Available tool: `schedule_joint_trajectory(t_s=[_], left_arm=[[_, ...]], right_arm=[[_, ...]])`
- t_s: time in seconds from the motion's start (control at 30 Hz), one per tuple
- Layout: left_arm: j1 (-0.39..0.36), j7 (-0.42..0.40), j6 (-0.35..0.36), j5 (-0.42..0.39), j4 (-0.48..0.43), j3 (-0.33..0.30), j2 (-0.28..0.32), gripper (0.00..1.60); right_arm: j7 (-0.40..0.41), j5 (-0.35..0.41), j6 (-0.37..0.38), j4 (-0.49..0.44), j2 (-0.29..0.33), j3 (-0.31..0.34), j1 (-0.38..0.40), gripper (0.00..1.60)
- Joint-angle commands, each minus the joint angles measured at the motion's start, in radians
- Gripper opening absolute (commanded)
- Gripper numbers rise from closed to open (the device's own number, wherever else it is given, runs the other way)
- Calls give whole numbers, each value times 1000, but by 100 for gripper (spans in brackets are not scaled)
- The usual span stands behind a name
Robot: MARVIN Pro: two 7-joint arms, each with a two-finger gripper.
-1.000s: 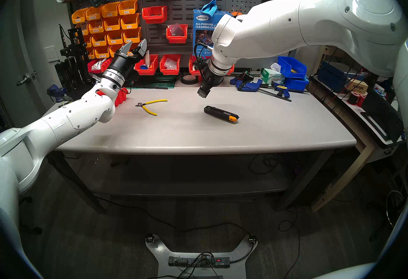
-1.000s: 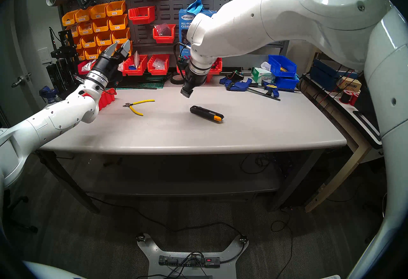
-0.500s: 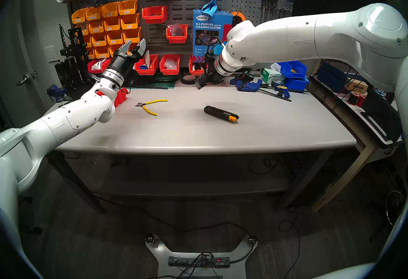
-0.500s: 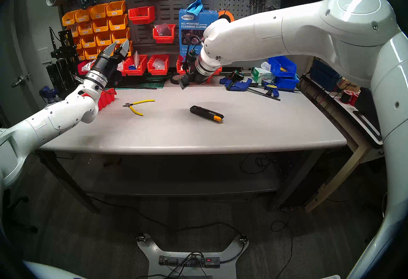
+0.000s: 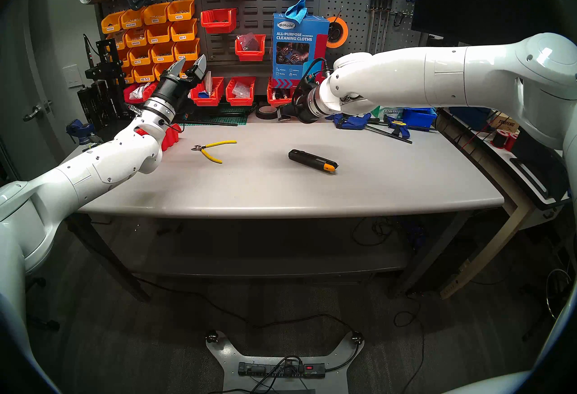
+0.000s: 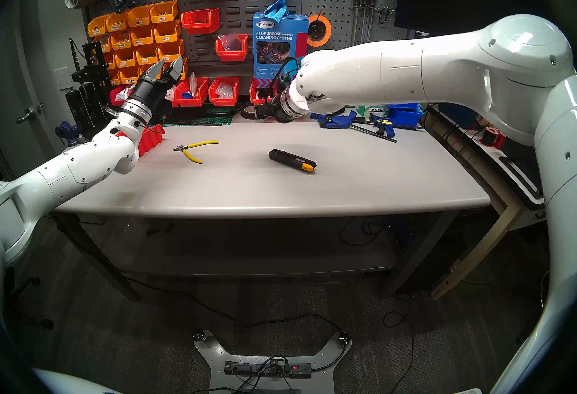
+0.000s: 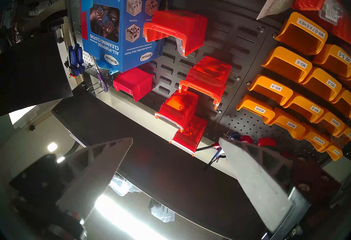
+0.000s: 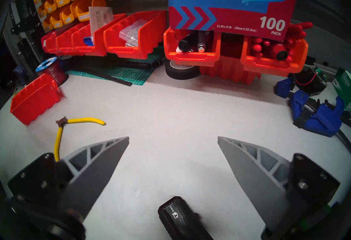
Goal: Take out tools from the storage box
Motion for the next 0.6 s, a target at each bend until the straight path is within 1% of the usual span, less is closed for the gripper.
schedule_joint_trajectory(t_s=[0.0,0.1,0.13,0.23,0.33,0.37,0.4,0.43,0.47,0.53,0.57], left_arm=[[-17,2,10,1,-1,-12,-1,160],[-17,0,10,2,-1,-13,-1,160],[-17,0,10,3,-2,-13,0,160],[-16,-1,10,4,-2,-13,0,160],[-16,-2,10,4,-2,-14,0,160],[-16,-1,11,4,-2,-15,-1,160],[-15,-1,11,4,-2,-15,-1,160],[-15,0,11,5,-1,-15,-1,160],[-15,0,11,5,-1,-15,-1,160],[-15,-2,10,5,-2,-15,-1,160],[-15,-2,10,5,-2,-15,-1,160]], right_arm=[[-101,3,-118,-39,67,55,-34,160],[-123,4,-179,-55,85,70,-56,160],[-130,7,-184,-56,93,84,-67,160],[-136,13,-235,-67,112,111,-94,160],[-148,-8,-295,-84,122,125,-116,160],[-145,-36,-299,-87,118,119,-117,160],[-141,-45,-331,-91,108,99,-111,160],[-135,-66,-347,-92,93,69,-96,160],[-138,-80,-338,-87,85,63,-91,160],[-132,-132,-297,-77,66,32,-67,160],[-132,-132,-297,-77,66,32,-67,160]])
